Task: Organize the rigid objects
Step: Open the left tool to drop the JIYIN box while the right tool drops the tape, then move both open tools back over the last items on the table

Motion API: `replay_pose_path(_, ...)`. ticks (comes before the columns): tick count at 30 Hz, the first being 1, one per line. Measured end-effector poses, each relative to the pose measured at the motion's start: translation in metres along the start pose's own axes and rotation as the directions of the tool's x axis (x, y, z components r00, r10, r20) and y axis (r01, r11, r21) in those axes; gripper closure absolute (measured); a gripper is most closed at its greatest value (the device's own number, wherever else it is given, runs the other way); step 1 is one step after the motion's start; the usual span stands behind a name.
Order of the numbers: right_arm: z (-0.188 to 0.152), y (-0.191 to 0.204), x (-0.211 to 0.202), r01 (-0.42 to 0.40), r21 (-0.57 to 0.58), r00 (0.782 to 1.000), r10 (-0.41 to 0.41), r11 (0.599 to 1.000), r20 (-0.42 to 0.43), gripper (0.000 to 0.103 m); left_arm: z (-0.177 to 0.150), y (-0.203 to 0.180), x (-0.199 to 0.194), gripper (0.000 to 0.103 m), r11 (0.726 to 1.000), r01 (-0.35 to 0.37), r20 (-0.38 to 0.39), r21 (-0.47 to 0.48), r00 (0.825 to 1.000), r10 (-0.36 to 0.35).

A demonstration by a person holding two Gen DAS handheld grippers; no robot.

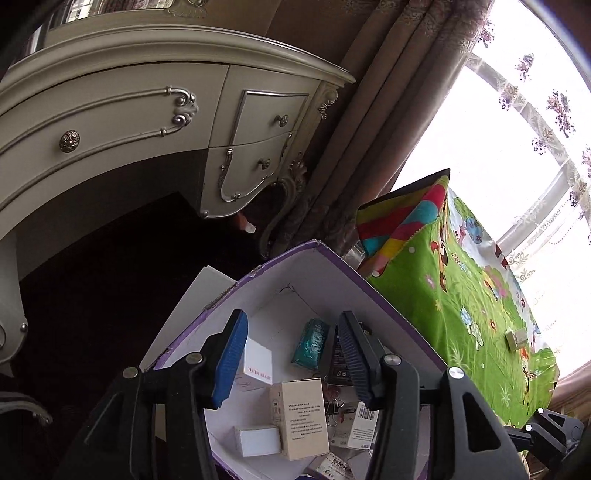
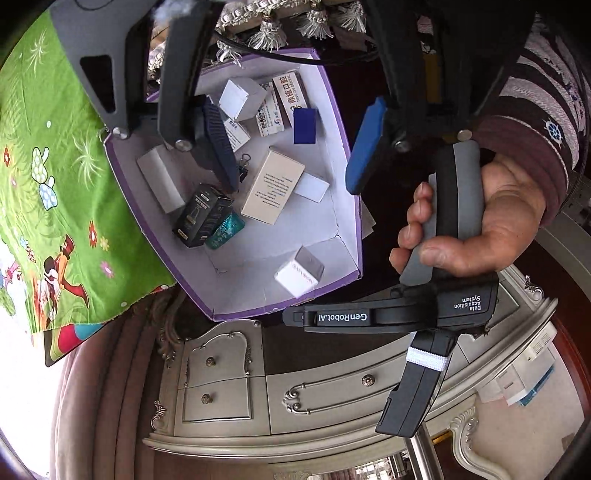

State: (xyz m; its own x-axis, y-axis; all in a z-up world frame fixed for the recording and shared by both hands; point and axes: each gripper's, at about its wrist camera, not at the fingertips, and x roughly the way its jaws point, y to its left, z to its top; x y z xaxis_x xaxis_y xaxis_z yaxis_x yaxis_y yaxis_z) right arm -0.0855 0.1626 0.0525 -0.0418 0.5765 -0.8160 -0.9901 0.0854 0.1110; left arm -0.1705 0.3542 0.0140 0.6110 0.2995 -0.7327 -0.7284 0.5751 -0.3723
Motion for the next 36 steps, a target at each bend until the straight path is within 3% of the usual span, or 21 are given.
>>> replay_pose_path(17,-0.013,-0.055,-0.027,0.139,0.134,0.989,-0.146,0.981,0.040,0.039,-0.006,-0.044,0.006,0.050,0.995,0.041,-0.031,0.088,0.999,-0.039)
replay_pose_path(36,-0.031,-0.092,-0.059,0.187,0.231,0.973,-0.212,0.955,0.092,0.038,-0.015,-0.107,0.009,0.050,0.976,0.097,-0.074,0.196,0.994,-0.084)
